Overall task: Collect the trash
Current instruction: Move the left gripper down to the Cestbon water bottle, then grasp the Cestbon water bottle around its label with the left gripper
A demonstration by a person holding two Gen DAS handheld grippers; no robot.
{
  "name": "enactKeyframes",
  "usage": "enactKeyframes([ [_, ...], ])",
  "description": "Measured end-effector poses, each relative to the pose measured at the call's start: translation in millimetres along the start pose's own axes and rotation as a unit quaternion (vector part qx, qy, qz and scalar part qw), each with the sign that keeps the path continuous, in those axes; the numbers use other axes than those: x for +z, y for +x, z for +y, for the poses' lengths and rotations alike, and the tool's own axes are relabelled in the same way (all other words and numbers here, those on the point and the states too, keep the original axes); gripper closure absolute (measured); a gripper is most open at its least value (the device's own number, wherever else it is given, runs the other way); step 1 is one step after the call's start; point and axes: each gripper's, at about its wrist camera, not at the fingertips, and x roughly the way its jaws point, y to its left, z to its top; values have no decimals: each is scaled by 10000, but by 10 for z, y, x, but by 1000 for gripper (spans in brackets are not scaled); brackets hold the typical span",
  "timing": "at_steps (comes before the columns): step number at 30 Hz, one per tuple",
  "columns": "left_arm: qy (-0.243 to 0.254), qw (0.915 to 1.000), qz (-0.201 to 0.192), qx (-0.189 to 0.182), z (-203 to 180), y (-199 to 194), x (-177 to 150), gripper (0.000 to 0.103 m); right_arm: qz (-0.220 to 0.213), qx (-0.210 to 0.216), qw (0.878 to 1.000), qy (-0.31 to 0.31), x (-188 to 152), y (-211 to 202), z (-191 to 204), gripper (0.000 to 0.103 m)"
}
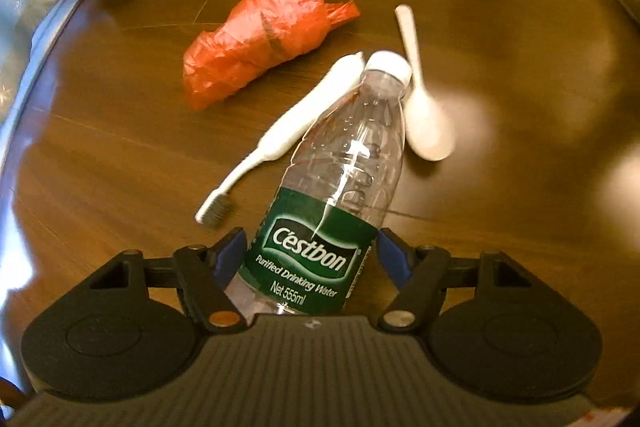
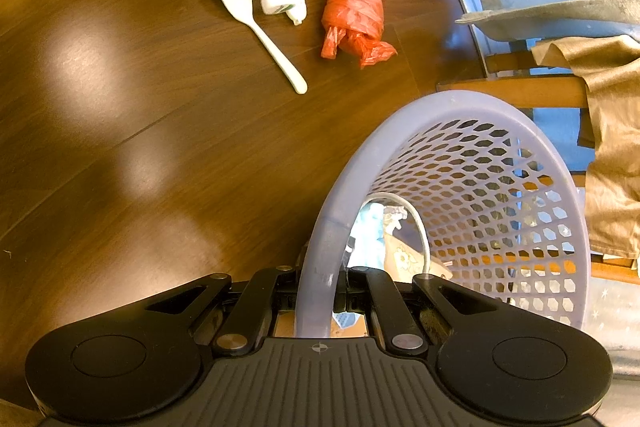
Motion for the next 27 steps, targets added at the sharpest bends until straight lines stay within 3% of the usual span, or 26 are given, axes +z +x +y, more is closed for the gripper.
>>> enactKeyframes([
  [8,783,9968,130,24,-259,106,39,38,-6,12,10000,27,-2,2,-7,100],
  [13,869,9959,252,63,-310,182,5,43,-6,17,10000,31,-8,-1,-1,100],
  [27,-50,10000,-7,-35,-207,-89,-150,45,-13,38,10000,84,2,-17,-7,100],
])
